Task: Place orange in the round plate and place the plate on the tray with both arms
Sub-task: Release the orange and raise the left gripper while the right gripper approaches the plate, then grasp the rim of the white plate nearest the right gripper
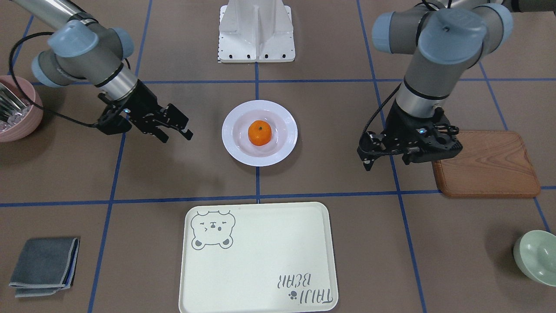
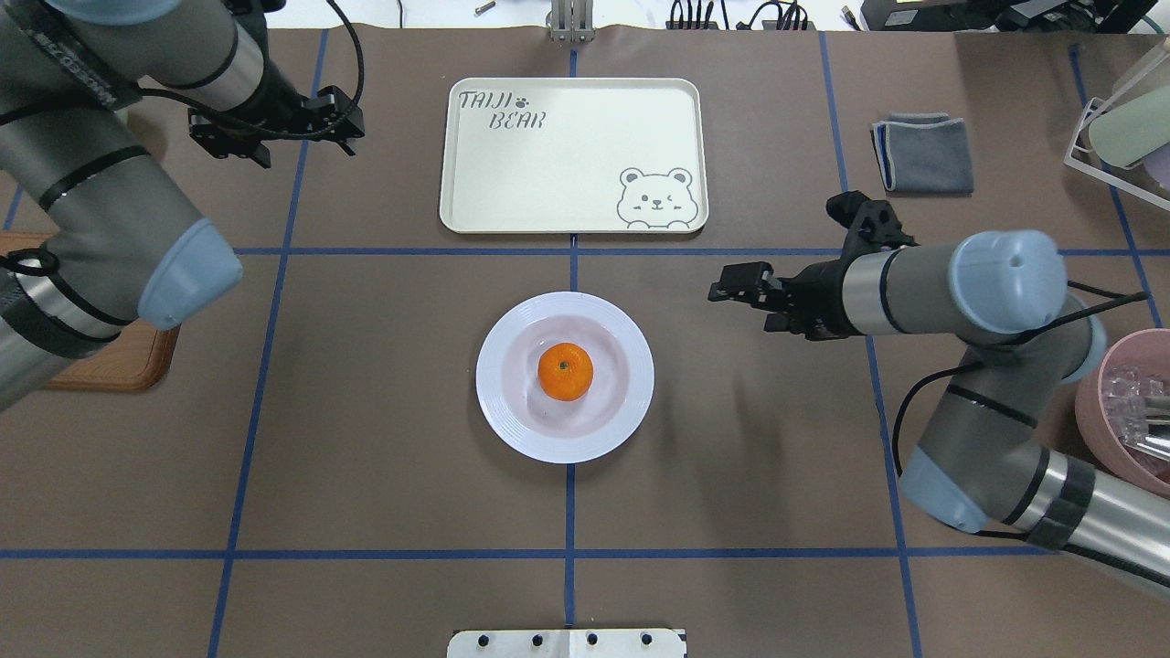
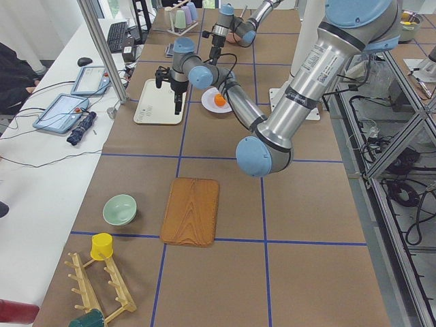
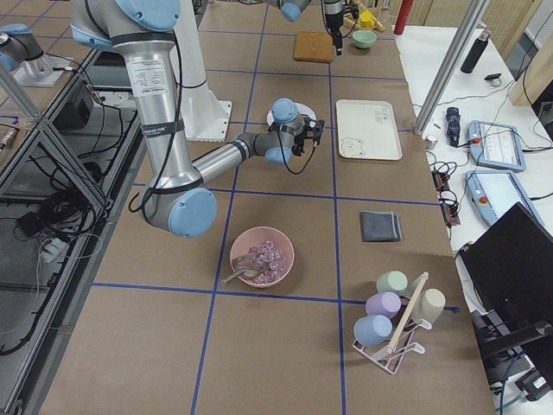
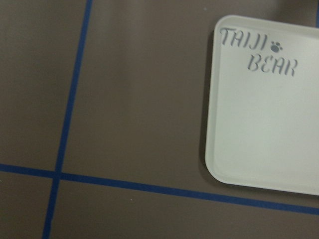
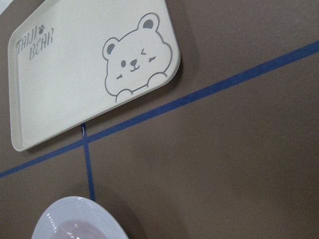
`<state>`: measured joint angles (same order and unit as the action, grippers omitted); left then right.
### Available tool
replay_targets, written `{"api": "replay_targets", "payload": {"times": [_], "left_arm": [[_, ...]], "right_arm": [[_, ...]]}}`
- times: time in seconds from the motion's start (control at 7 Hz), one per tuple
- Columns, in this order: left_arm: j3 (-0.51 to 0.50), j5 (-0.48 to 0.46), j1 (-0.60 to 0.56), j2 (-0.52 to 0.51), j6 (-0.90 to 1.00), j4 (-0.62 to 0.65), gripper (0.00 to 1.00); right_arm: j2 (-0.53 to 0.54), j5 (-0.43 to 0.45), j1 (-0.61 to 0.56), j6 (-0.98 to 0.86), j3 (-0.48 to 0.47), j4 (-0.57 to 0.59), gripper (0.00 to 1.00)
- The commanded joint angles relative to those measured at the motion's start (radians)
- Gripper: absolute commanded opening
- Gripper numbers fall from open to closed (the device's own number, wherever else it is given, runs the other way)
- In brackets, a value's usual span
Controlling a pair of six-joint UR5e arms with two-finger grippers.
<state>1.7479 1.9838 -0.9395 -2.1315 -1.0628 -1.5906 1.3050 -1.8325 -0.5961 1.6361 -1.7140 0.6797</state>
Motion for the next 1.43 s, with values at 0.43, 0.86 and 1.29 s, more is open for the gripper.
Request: {"api": "replay_targets", "payload": {"times": [0.43,0.86,1.29], "left_arm": [[-0.036,-0.002,-0.033,0.056,0.014,-0.049,0.99],[-0.038,-0.002,-0.035,0.071,0.052,-0.048,0.99],[-0.039,-0.003,-0.033,0.077,0.052,-0.048,0.99]], "right_arm": [[-0.059,0.113,0.09,0.102,0.178,-0.29,1.0],[-0.069,0.11,0.125,0.102,0.178,-0.292,1.0],[-0.099,0.11,0.154,0.1,0.217,-0.29,1.0]]}}
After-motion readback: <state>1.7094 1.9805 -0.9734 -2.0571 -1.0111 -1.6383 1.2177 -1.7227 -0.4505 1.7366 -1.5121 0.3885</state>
